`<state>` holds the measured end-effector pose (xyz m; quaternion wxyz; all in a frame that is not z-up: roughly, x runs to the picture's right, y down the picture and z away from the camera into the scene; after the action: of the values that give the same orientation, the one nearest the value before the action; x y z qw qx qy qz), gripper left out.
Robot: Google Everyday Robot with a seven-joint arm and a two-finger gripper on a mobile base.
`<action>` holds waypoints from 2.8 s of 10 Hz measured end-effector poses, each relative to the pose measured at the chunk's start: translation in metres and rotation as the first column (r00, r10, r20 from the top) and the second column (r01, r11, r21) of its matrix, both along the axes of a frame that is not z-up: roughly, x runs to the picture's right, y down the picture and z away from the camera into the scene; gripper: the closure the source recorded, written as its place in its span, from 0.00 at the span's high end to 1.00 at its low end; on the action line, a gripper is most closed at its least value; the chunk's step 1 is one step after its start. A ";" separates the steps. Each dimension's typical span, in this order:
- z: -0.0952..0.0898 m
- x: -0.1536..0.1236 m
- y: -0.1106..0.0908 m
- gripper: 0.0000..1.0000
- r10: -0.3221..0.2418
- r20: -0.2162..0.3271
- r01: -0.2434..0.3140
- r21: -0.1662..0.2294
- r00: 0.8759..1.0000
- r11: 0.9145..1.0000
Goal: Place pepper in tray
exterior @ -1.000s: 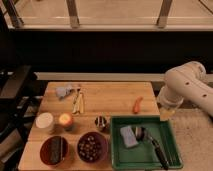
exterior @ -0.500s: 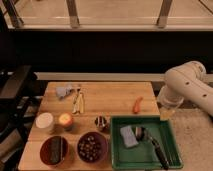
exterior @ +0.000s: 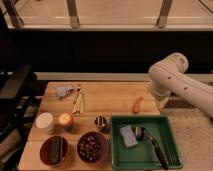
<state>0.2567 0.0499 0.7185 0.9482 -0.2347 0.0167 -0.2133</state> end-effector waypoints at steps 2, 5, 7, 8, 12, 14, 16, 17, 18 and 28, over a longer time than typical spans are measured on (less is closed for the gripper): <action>0.028 -0.010 -0.009 0.65 -0.085 0.025 0.085 0.008 0.996 0.996; 0.042 -0.013 -0.012 0.65 -0.107 0.032 0.107 0.007 0.994 0.994; 0.043 -0.016 -0.013 0.65 -0.110 0.035 0.110 0.008 0.993 0.994; 0.043 -0.014 -0.012 0.65 -0.107 0.033 0.107 0.006 0.994 0.994; 0.068 -0.040 -0.015 0.65 -0.053 0.129 0.055 -0.012 0.990 0.998; 0.083 -0.047 -0.013 0.65 -0.065 0.166 0.068 -0.016 0.984 0.998; 0.095 -0.046 -0.009 0.65 -0.087 0.187 0.093 -0.023 0.979 0.995; 0.103 -0.042 -0.006 0.65 -0.089 0.196 0.097 -0.030 0.977 0.995; 0.108 -0.038 -0.003 0.65 -0.085 0.207 0.094 -0.037 0.975 0.995; 0.169 -0.014 0.040 0.65 -0.096 0.274 0.144 -0.161 0.957 0.976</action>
<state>0.2428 0.0901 0.8879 0.9021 -0.2870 -0.1153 -0.3010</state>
